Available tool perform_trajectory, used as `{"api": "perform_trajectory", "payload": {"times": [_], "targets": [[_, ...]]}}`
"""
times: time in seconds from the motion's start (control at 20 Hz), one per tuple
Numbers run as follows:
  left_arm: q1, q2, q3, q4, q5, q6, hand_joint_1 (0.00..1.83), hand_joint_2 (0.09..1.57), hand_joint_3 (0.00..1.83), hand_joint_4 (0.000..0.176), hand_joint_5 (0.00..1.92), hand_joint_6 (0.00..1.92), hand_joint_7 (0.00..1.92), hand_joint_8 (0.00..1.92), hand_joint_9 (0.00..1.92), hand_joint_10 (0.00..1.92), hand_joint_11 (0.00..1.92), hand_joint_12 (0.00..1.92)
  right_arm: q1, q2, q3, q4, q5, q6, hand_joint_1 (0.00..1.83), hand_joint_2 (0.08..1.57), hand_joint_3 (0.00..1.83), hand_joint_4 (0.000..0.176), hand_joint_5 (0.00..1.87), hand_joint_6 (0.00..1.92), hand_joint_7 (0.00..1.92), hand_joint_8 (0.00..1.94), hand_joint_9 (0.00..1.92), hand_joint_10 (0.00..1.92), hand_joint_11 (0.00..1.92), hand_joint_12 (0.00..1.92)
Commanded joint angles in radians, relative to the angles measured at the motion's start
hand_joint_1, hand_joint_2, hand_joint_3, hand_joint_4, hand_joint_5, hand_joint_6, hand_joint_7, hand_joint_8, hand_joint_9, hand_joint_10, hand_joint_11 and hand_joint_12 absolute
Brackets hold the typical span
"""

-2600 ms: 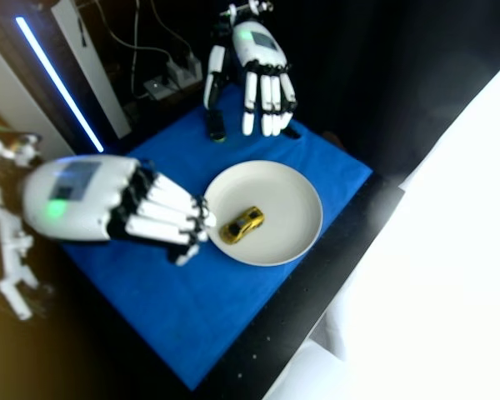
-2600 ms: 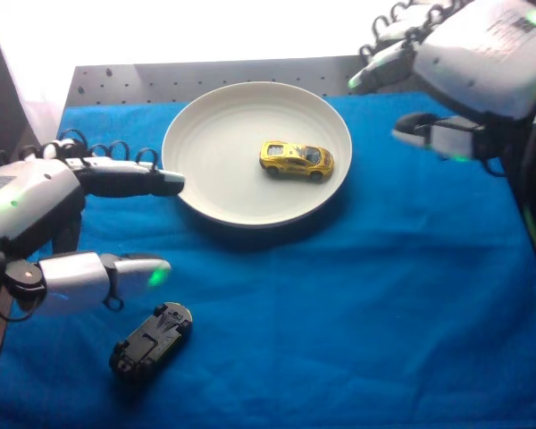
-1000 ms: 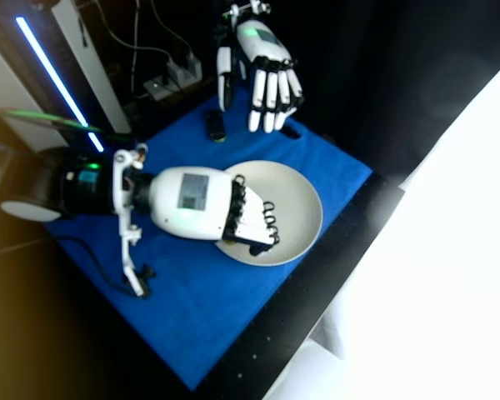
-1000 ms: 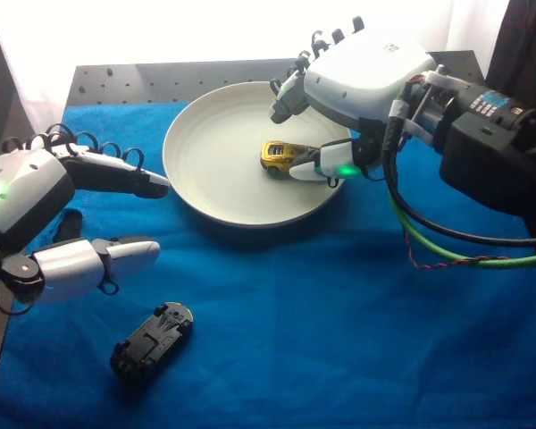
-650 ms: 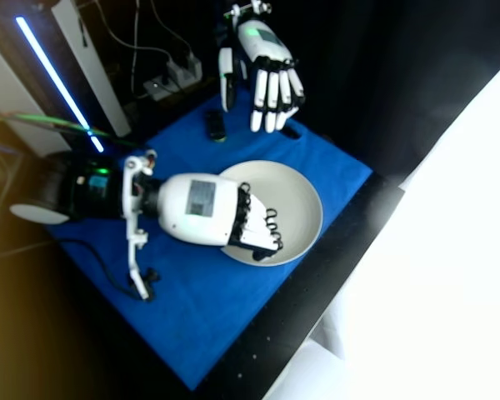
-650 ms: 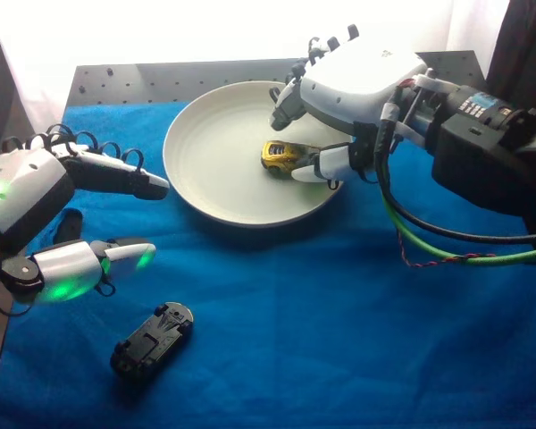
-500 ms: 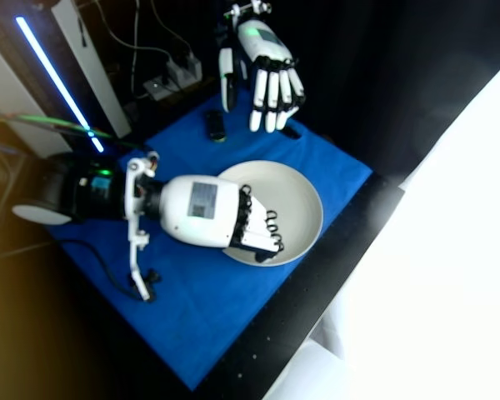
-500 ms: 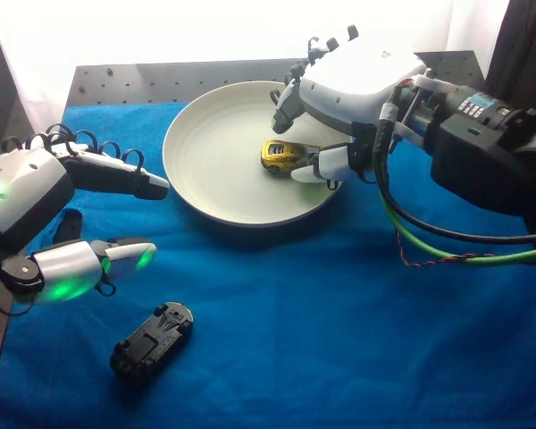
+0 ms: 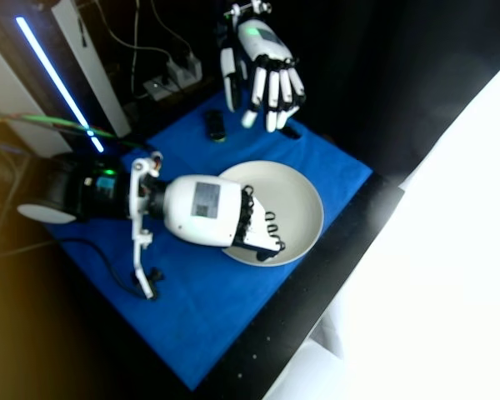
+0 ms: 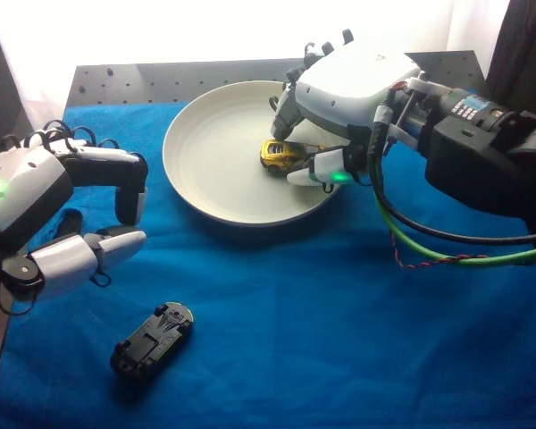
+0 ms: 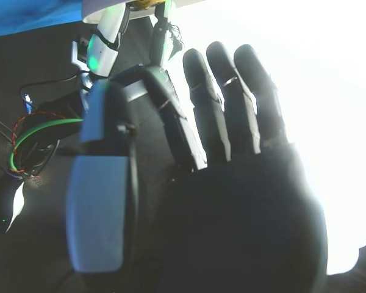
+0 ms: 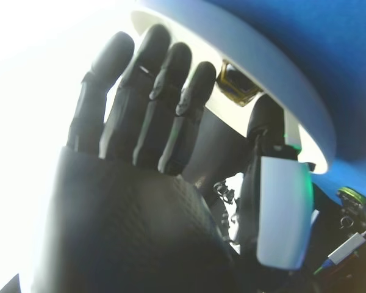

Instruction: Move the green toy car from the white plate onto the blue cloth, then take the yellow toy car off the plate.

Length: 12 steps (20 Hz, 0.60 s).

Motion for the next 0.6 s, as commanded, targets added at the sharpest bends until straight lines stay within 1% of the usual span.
{"api": "perform_trajectory", "payload": {"times": [0.0,0.1,0.15,0.2,0.25,0.3,0.35,0.4,0.45,0.55], "targets": [[-0.006,-0.005,-0.001,0.017,-0.131,-0.005,0.87,1.25,0.00,0.176,0.69,1.40,0.69,0.00,0.32,0.85,0.07,1.62,0.016,-0.003,0.004,-0.002,0.109,-0.004,0.94,1.03,0.00,0.000,0.90,0.00,0.91,0.01,0.74,0.46,0.34,1.48],[-0.006,-0.005,-0.002,0.017,-0.132,-0.006,0.87,1.25,0.00,0.176,0.69,1.41,0.68,0.00,0.31,0.87,0.07,1.63,0.016,-0.003,0.005,-0.002,0.108,-0.004,1.04,1.08,0.01,0.000,0.93,0.01,0.99,0.04,0.82,0.50,0.43,1.48],[-0.006,-0.005,-0.002,0.017,-0.132,-0.007,0.88,1.25,0.00,0.176,0.70,1.39,0.70,0.01,0.32,0.88,0.08,1.65,0.016,-0.003,0.005,-0.002,0.107,-0.004,1.13,1.14,0.00,0.000,0.96,0.79,1.04,0.03,0.84,0.49,0.45,1.51],[-0.006,-0.005,-0.002,0.017,-0.133,-0.008,0.88,1.25,0.00,0.176,0.71,1.39,0.70,0.01,0.31,0.88,0.07,1.65,0.016,-0.004,0.005,-0.002,0.107,-0.004,1.15,1.14,0.00,0.000,0.94,0.99,1.06,0.03,0.82,0.48,0.40,1.48],[-0.006,-0.005,-0.002,0.017,-0.134,-0.008,0.88,1.25,0.00,0.176,0.71,1.39,0.71,0.01,0.32,0.88,0.07,1.65,0.016,-0.004,0.005,-0.002,0.107,-0.004,1.21,1.13,0.00,0.000,1.02,0.99,0.92,0.85,0.85,0.47,0.46,1.43],[-0.006,-0.005,-0.002,0.017,-0.134,-0.009,0.88,1.25,0.00,0.176,0.70,1.40,0.70,0.01,0.31,0.89,0.08,1.66,0.016,-0.004,0.005,-0.002,0.107,-0.004,1.21,1.16,0.00,0.000,0.97,1.04,0.83,1.16,0.81,0.62,0.45,1.54],[-0.006,-0.005,-0.002,0.017,-0.134,-0.009,0.87,1.25,0.00,0.176,0.69,1.41,0.69,0.01,0.31,0.89,0.08,1.67,0.016,-0.004,0.005,-0.002,0.107,-0.004,1.21,1.16,0.00,0.000,0.96,1.00,0.83,1.26,0.81,0.81,0.49,1.65],[-0.006,-0.005,-0.003,0.016,-0.135,-0.009,0.87,1.25,0.00,0.176,0.69,1.41,0.69,0.01,0.30,0.89,0.06,1.68,0.016,-0.004,0.006,-0.002,0.107,-0.004,1.21,1.17,0.00,0.000,0.94,0.96,0.84,1.32,0.78,0.97,0.53,1.68],[-0.006,-0.005,-0.003,0.016,-0.136,-0.009,0.87,1.25,0.00,0.176,0.70,1.40,0.69,0.01,0.30,0.88,0.04,1.69,0.016,-0.004,0.006,-0.002,0.107,-0.004,1.22,1.16,0.00,0.000,0.92,0.93,0.87,1.34,0.79,1.10,0.60,1.72],[-0.006,-0.005,-0.003,0.015,-0.136,-0.010,0.88,1.25,0.00,0.176,0.70,1.40,0.67,0.00,0.30,0.87,0.07,1.66,0.016,-0.003,0.005,-0.002,0.107,-0.004,1.24,1.16,0.00,0.000,0.91,0.92,0.90,1.33,0.82,1.15,0.67,1.70]]}}
